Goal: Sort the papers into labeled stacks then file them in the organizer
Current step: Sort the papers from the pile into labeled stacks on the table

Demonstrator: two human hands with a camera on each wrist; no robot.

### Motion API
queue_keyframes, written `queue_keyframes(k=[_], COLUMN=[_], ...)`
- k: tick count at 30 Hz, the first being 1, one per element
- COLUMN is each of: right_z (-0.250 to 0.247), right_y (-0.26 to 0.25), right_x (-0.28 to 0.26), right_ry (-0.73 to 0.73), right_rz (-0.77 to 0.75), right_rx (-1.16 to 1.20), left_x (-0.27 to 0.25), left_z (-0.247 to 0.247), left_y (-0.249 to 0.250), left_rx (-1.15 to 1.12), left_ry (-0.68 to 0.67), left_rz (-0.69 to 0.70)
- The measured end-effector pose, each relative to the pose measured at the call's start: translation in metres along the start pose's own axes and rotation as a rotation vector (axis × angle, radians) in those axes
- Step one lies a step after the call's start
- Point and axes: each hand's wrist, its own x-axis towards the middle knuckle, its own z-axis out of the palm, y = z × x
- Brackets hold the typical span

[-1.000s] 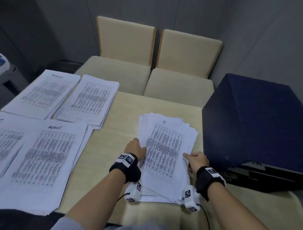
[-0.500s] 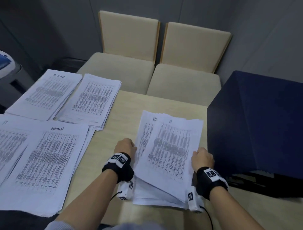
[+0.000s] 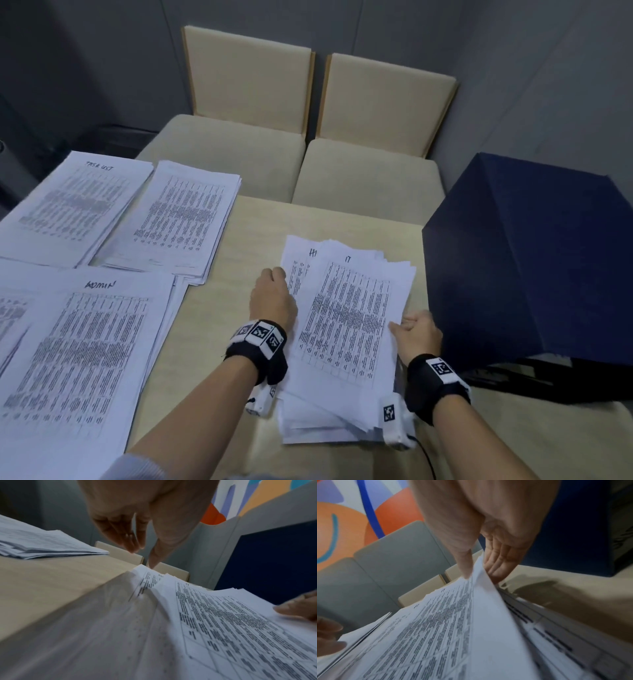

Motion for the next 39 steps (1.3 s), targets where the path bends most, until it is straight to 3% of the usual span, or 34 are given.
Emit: queue_keyframes(k=[4,6,10,13,15,20,23,27,29,31,34,35,39], right_z=[-0.006,-0.011,-0.015,-0.018,-0.020,-0.012,-0.006,-0.007,-0.008,-0.007,-0.004,-0.004,-0.004], right_y=[-0.002,0.003,0.008,0.006,0.006,0.014,0.020,0.020,0.019,0.018,0.012,0.009,-0.004], right_x=[0.007,0.007,0.004,0.005,0.006,0.007,0.005,0.004,0.003,0.003,0.001,0.000,-0.007], right_ry=[-0.010,-0.034,0.100,0.096,0.064,-0.050,-0.069,-0.146,-0.194,-0.231,-0.293,-0.313,-0.238], right_rz=[-0.158,-0.154,-0.026,-0.003,0.015,0.107,0.170,0.228,0.251,0.272,0.269,0.270,0.210], right_rx=[-0.043,-0.044,0.104,0.269,0.350,0.452,0.554,0.654,0.703,0.743,0.748,0.754,0.816], left_x=[0.012,0.015,0.015,0.019,0.020,0.026,0.029,0.026,0.023,0.020,0.015,0.013,0.011], left_z=[0.006,0.011,0.019,0.017,0.007,-0.033,-0.041,-0.042,-0.039,-0.033,-0.028,-0.028,-0.025], left_y=[0.001,0.001,0.000,-0.005,-0.008,-0.006,-0.007,-0.008,-0.014,-0.022,-0.036,-0.039,-0.046], left_rx=[-0.040,-0.025,-0.096,-0.196,-0.125,0.376,0.417,0.417,0.287,0.014,-0.706,-0.850,-0.723], left_ry=[-0.239,-0.258,-0.289,-0.225,-0.201,-0.174,-0.135,-0.126,-0.112,-0.121,-0.281,-0.315,-0.303], left_rz=[-0.092,-0.122,-0.229,-0.270,-0.235,-0.004,0.120,0.178,0.187,0.133,0.029,-0.015,-0.051])
